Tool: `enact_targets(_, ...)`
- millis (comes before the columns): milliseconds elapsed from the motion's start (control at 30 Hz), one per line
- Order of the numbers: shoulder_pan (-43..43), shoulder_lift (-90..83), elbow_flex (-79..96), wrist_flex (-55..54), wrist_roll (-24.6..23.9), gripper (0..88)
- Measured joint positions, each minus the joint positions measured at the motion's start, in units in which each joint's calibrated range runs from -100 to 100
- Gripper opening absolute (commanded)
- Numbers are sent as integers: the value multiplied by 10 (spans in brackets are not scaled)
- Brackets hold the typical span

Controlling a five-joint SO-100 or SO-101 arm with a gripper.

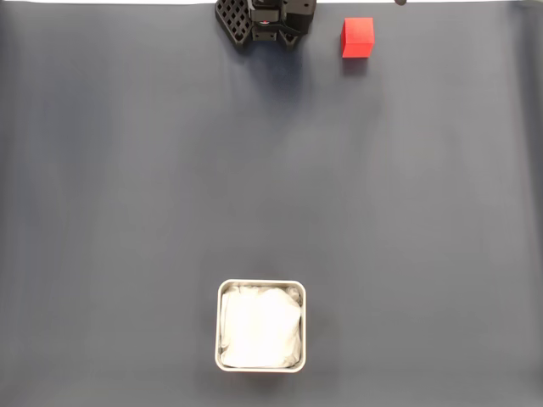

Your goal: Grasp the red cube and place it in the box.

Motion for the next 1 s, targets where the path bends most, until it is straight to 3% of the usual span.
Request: enact_targets(1000, -16, -2, 124, 9, 2, 270)
